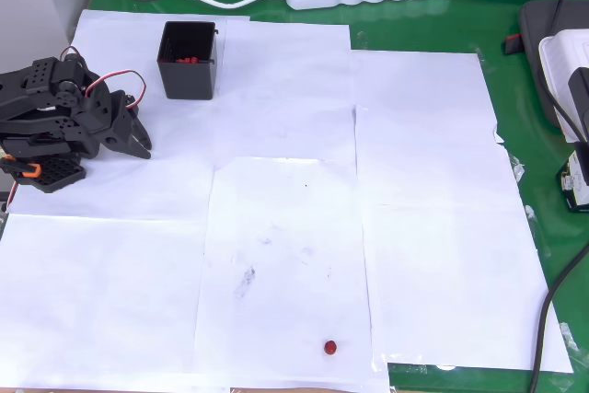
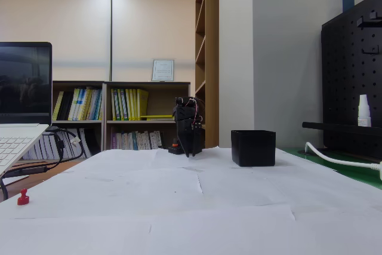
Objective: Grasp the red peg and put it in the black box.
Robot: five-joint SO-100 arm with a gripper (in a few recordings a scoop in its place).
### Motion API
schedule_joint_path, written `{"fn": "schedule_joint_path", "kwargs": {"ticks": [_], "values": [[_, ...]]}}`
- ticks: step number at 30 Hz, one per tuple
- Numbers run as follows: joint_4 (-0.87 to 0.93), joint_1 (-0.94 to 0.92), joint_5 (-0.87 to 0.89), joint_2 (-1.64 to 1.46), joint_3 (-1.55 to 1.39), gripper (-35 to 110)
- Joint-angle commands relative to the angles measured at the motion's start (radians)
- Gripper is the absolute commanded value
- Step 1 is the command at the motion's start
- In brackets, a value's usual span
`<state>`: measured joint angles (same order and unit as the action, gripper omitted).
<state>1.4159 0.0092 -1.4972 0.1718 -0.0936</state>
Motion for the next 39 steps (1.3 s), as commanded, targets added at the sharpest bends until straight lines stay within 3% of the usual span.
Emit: {"fn": "schedule_joint_path", "kwargs": {"ticks": [1, 11, 21, 27, 34, 39], "values": [[0.089, -0.031, -0.075, 0.029, -0.011, 0], [0.080, -0.038, -0.081, 0.029, -0.011, 0], [-0.279, -0.146, 0.014, -0.048, -0.011, 0], [-0.681, -0.201, 0.049, -0.244, -0.011, 0], [-1.368, -0.310, 0.117, -0.560, -0.014, 0], [-1.663, -0.379, 0.149, -0.782, -0.020, 0]]}}
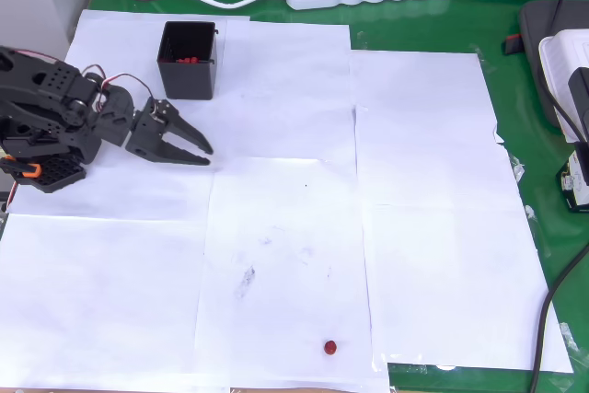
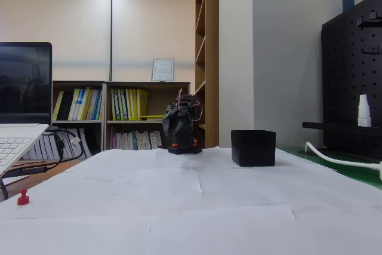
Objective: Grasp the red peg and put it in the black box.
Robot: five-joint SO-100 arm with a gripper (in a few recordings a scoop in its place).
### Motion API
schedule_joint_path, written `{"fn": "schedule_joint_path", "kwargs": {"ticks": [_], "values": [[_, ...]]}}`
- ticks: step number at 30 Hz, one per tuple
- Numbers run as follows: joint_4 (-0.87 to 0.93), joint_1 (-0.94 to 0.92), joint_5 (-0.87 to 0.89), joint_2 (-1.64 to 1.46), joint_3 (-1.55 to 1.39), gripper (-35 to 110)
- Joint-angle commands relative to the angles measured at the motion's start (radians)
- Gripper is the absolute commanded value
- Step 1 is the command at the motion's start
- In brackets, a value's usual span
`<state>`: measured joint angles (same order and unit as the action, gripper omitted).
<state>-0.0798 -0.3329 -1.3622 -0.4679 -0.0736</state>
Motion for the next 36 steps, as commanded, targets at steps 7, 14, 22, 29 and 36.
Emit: {"fn": "schedule_joint_path", "kwargs": {"ticks": [7, 14, 22, 29, 36], "values": [[-0.506, -0.196, 0.057, -0.546, -0.133, 0], [-0.726, -0.290, 0.078, -1.075, -0.440, 0], [-0.816, -0.327, 0.061, -1.536, -0.851, 0], [-0.815, -0.339, 0.054, -1.752, -1.095, 5], [-0.810, -0.351, 0.009, -1.855, -1.238, 16]]}}
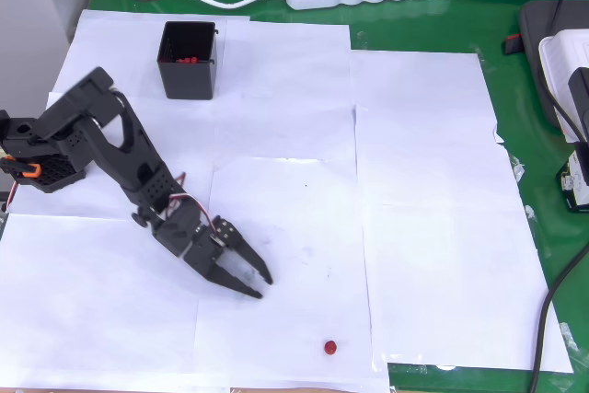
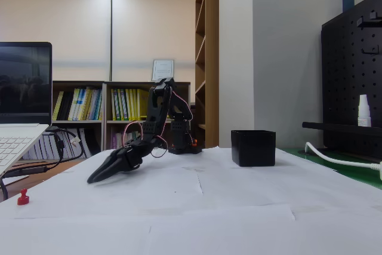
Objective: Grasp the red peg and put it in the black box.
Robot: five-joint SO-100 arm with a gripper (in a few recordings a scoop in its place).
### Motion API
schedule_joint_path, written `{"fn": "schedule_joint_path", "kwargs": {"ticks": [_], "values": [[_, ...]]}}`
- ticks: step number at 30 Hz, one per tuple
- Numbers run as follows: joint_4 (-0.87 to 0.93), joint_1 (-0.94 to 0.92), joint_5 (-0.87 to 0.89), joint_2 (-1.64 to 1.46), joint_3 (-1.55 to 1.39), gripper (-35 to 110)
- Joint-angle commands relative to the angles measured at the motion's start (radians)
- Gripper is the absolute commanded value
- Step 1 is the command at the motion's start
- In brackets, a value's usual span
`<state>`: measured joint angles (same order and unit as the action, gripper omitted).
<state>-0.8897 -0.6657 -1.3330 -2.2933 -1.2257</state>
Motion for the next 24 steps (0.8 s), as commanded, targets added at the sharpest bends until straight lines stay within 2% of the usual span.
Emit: {"fn": "schedule_joint_path", "kwargs": {"ticks": [1, 7, 14, 21, 24], "values": [[0.017, -0.021, -0.025, -0.037, -0.112, 18], [0.087, -0.049, -0.141, -0.202, -0.357, 27], [0.379, -0.100, -0.295, -0.238, -0.563, 31], [0.526, -0.135, -0.347, -0.319, -0.752, 36], [0.528, -0.141, -0.341, -0.324, -0.761, 38]]}}
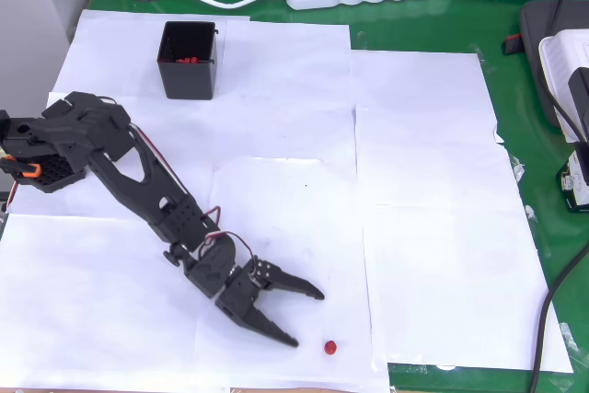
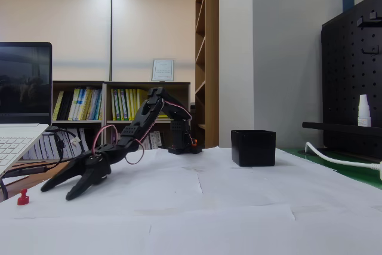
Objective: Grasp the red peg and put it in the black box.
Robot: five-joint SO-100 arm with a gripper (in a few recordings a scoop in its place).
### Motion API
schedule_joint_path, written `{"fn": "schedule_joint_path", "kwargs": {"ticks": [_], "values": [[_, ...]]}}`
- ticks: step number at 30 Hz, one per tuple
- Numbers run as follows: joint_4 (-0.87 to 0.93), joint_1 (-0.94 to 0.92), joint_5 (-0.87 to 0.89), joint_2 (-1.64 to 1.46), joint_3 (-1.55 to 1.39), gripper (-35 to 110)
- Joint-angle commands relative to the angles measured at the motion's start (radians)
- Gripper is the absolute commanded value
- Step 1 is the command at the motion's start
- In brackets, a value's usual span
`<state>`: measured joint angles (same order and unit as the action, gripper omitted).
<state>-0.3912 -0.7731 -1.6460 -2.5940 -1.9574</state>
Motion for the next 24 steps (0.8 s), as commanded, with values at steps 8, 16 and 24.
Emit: {"fn": "schedule_joint_path", "kwargs": {"ticks": [8, 16, 24], "values": [[0.067, -0.035, 0.023, -0.107, -0.183, 40], [0.092, -0.031, 0.041, -0.216, -0.364, 40], [0.179, -0.031, 0.041, -0.342, -0.584, 40]]}}
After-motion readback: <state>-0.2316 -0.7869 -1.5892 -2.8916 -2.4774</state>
